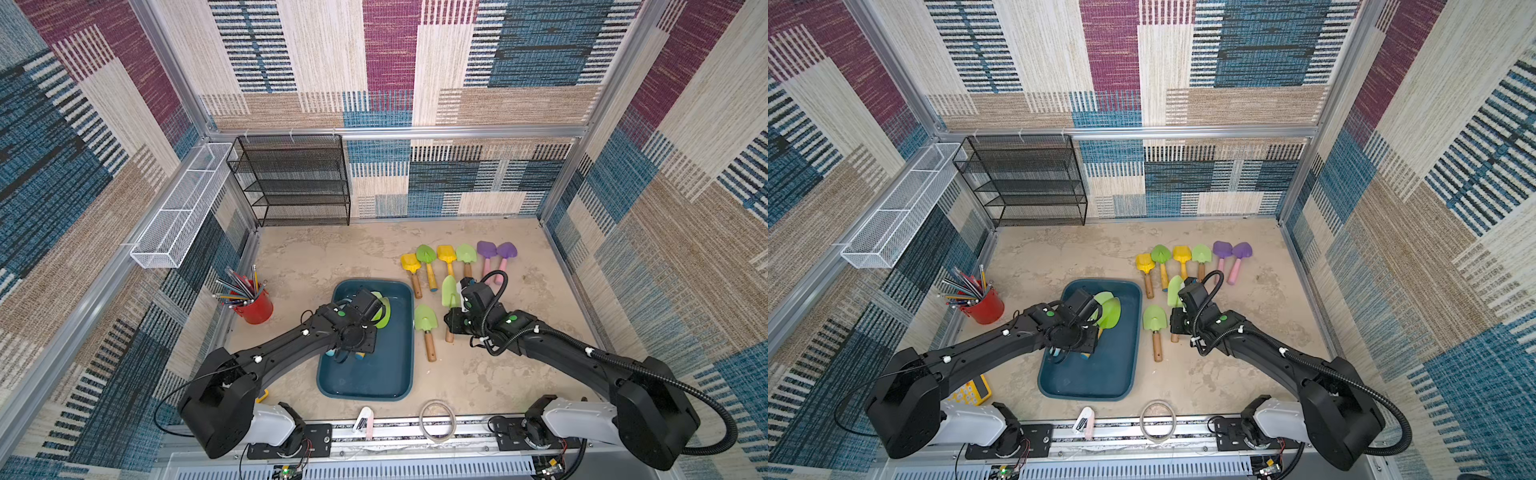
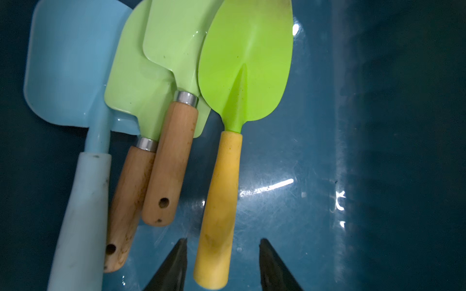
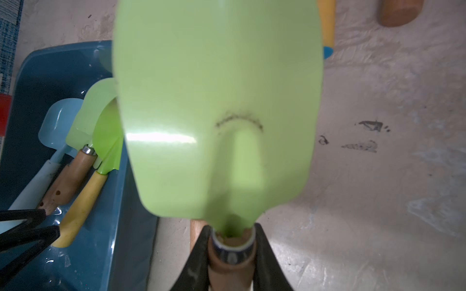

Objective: Take the shovel out of the storage box
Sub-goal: Place the shovel at the center of the board.

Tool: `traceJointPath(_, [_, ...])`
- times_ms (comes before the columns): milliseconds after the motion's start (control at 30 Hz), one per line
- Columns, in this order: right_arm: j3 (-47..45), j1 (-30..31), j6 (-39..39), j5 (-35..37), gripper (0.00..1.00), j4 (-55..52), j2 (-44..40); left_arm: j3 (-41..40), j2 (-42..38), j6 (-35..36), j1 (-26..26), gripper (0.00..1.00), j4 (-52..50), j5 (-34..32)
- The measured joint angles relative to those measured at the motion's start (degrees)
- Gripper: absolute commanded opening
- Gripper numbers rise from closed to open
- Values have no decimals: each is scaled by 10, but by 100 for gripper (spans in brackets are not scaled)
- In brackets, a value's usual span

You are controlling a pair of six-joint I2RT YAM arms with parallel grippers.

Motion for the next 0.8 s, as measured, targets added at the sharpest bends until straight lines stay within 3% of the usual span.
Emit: traceJointPath(800, [-48, 15, -8, 26, 18, 20, 63, 14, 63, 2, -43, 45, -1, -23])
